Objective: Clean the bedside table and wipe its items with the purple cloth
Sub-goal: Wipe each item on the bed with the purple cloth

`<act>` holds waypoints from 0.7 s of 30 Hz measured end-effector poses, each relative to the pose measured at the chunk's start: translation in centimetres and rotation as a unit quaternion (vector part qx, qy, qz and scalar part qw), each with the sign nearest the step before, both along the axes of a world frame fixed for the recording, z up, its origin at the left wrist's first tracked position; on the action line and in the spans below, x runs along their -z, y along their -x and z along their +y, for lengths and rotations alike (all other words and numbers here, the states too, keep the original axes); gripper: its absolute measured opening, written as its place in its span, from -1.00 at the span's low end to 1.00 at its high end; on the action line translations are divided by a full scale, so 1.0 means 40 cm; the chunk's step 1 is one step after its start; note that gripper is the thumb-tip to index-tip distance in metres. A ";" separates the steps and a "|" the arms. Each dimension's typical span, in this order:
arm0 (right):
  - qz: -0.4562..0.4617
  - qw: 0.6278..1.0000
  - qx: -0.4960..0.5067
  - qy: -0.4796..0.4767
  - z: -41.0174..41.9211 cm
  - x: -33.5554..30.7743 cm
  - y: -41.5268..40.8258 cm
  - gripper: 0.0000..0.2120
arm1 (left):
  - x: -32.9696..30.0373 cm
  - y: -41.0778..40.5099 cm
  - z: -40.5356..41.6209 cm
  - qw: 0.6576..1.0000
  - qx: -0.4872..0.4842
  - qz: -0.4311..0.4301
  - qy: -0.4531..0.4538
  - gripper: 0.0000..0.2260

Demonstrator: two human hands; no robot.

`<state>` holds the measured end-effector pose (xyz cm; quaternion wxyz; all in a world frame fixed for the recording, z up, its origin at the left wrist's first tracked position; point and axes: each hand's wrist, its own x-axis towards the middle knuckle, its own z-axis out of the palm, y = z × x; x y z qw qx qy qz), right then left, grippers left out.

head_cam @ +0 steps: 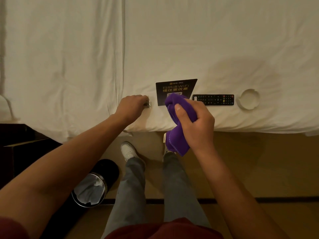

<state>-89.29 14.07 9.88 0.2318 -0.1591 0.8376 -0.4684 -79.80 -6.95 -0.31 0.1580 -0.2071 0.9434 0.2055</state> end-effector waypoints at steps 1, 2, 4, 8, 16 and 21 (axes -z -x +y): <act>-0.001 1.000 -0.001 0.001 0.000 0.002 0.000 -0.71 | 0.003 0.002 0.000 1.000 -0.002 0.005 -0.005 -0.80; -0.001 1.000 -0.002 0.002 0.000 0.003 0.000 -0.71 | 0.008 0.004 0.001 1.000 -0.004 0.009 -0.010 -0.80; 0.003 1.000 -0.001 0.001 0.000 0.007 0.001 -0.69 | 0.014 0.008 -0.001 1.000 -0.007 0.016 -0.015 -0.79; 0.009 1.000 0.004 0.004 0.001 0.011 0.008 -0.68 | 0.007 0.014 -0.008 0.999 -0.031 0.032 -0.031 -0.68; 0.011 1.000 0.025 0.006 0.009 0.010 0.034 -0.81 | 0.016 0.048 -0.080 0.993 -0.106 0.042 0.007 -0.81; 0.012 1.000 0.028 0.007 0.010 0.014 0.042 -0.74 | 0.034 0.110 -0.075 0.998 -0.038 -0.036 0.037 -0.84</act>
